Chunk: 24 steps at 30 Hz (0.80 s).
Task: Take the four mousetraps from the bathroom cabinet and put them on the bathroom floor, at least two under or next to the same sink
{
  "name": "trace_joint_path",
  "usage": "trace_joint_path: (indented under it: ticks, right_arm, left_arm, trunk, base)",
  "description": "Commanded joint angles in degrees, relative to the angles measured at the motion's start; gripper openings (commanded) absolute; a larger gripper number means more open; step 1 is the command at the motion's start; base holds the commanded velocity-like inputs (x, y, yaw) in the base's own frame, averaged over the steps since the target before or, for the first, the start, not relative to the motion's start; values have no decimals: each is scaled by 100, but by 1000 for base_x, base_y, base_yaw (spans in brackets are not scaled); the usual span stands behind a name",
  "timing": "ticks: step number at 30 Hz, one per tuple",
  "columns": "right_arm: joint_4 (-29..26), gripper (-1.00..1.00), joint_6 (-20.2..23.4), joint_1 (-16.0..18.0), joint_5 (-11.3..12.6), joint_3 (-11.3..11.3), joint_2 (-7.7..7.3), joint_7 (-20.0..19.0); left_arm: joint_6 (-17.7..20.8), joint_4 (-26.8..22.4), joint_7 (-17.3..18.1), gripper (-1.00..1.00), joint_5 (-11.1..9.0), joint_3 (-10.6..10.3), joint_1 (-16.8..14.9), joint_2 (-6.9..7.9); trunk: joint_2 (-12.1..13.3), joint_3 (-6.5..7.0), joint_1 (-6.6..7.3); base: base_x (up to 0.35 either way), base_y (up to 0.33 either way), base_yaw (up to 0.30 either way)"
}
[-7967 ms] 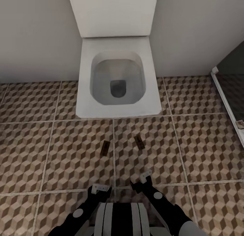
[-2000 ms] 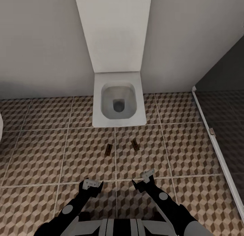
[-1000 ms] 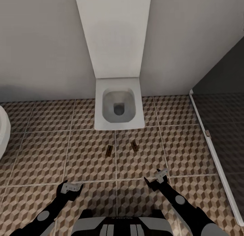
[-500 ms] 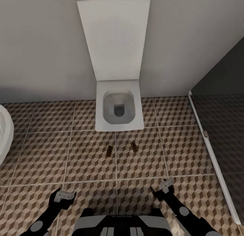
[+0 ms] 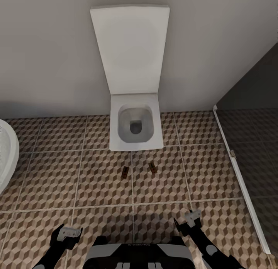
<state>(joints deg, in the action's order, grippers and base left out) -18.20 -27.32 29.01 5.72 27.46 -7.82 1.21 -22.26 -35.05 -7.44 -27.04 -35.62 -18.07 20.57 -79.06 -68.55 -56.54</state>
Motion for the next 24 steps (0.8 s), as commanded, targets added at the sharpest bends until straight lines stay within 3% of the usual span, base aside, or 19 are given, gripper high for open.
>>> trace_joint_path:
  ticks: [1,8,14,17,24]
  right_arm:
    - [94,100,-158,3,59,49,22,115]
    - [874,100,-1142,3,60,49,309,977]
    - [1214,100,-1664,3,60,49,427,1145]
    - [1386,100,-1927,1,60,49,519,1186]
    - [1635,100,-2130,2,60,49,694,1210]
  left_arm:
    - [-68,39,-47,100,-29,-49,5,2]
    - [-355,337,-47,100,-37,-50,109,-47]
    - [-598,656,-47,100,-38,-50,188,-150]
    - [-901,947,-47,100,-38,-50,211,-239]
    - [-1374,1523,-47,100,-38,-50,230,-441]
  trunk:
    - [40,16,22]
    - [320,142,176]
    - [561,250,308]
    - [681,304,374]
    - [962,429,528]
  base:
    - [0,0,0]
    - [0,0,0]
    - [0,0,0]
    - [0,0,0]
    - [0,0,0]
